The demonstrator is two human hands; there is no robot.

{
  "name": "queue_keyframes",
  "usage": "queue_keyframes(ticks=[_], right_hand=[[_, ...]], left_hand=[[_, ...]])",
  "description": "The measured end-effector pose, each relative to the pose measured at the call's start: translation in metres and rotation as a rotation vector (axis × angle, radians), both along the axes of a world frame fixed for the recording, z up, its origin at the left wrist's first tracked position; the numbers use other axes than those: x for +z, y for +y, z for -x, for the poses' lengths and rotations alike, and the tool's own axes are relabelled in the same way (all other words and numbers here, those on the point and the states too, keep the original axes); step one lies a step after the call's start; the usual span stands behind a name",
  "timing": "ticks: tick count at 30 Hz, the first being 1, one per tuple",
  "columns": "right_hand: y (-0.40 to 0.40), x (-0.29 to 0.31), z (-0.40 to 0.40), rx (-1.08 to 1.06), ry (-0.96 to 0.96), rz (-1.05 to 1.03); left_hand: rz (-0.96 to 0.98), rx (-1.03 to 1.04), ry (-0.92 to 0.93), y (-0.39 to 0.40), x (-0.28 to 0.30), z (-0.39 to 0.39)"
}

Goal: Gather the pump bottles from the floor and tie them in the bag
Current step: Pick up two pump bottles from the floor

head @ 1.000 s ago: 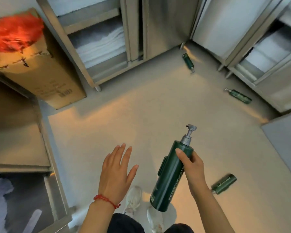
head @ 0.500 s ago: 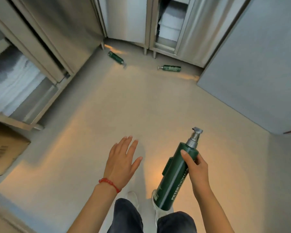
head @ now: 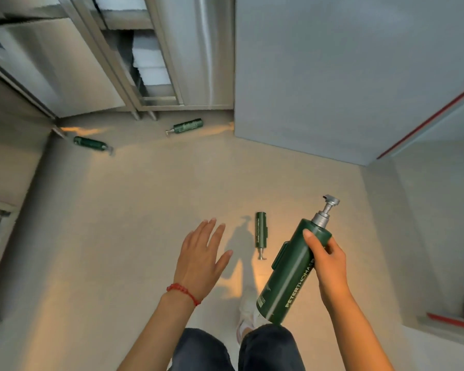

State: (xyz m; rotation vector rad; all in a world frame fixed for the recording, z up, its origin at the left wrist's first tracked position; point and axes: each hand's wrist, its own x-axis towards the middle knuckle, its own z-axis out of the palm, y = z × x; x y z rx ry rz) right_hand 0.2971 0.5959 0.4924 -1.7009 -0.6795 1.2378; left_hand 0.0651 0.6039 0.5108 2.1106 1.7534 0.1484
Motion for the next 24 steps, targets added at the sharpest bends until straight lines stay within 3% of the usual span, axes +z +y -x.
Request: queue_keyframes(ticks=[13,18,24], right_hand=[[0.071,-0.003,-0.091,-0.486,0.058,0.020],[0.080,-0.011,-0.097,-0.802,0.068,0.053],[0.078,-0.028,-0.056,-1.196,0.161,0.079]], left_hand=[[-0.025,-0.459,-0.021,0.181,-0.011,-0.118],[0.028,-0.778,0.003,0.244,-0.029,-0.164],[0.050,-1.247,0.156,0.295,-0.054,-0.191]])
